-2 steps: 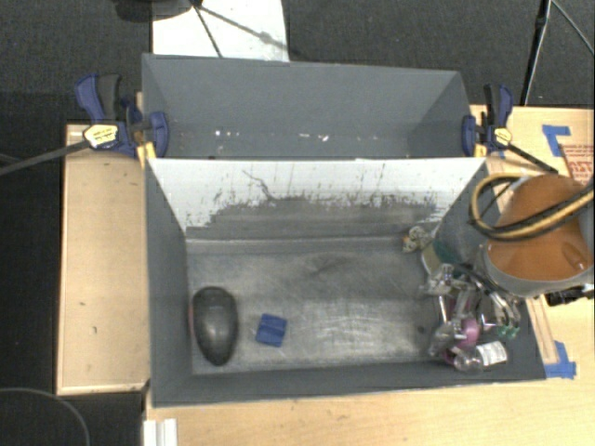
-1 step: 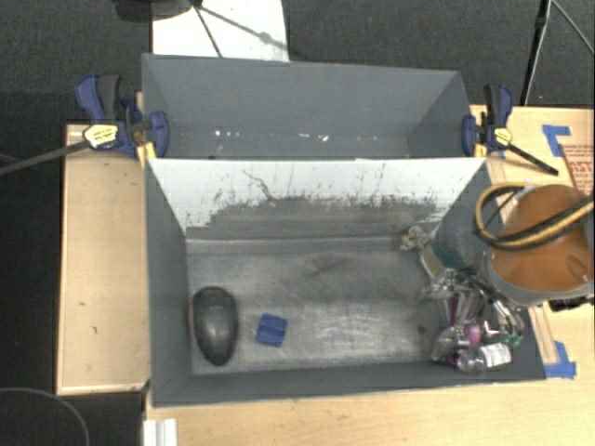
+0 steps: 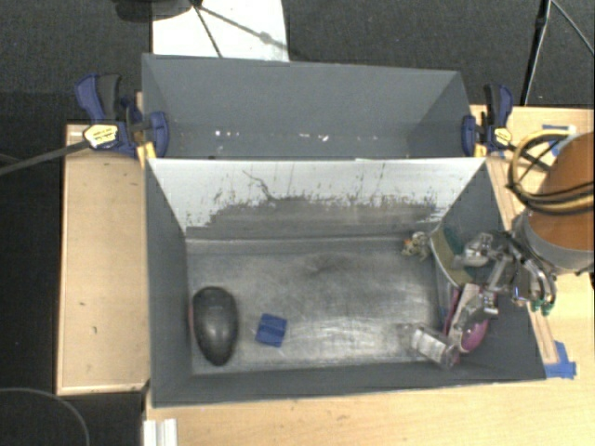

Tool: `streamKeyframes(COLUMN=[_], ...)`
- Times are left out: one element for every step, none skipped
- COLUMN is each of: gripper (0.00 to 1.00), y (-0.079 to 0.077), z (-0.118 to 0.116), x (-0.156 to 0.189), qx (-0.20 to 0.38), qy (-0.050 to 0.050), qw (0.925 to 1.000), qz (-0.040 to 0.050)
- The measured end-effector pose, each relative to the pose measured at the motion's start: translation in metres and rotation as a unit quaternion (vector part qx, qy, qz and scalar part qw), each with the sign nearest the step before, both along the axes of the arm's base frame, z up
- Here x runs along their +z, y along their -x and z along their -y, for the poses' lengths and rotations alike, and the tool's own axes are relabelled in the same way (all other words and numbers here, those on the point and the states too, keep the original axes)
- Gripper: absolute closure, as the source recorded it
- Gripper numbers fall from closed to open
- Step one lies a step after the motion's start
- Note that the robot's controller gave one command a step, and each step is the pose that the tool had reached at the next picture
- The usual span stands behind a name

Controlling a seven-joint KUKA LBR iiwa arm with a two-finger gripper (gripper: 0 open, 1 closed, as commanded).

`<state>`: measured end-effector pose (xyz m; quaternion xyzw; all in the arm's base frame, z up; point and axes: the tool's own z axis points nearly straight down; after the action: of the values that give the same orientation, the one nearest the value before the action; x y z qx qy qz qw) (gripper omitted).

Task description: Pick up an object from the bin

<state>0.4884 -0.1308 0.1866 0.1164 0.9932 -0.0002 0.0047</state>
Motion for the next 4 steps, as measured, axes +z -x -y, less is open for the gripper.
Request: streamKeyframes(gripper=[0.00,0.00,0.00,0.00], y=[-0.047,-0.003,-0.005,-0.037], z=[0.010,-0.004,-0.026,-0.040], x=[-0.108,-0.093,0.029,-0.079], qx=[0.121,0.054,-0.051,0.026], qy=[-0.003,-0.001,0.000,-0.001], qw=[0.9927,0.9985,0.9987,0.9996], qz=[-0.0017,-0.0018,0.0002,-0.0032])
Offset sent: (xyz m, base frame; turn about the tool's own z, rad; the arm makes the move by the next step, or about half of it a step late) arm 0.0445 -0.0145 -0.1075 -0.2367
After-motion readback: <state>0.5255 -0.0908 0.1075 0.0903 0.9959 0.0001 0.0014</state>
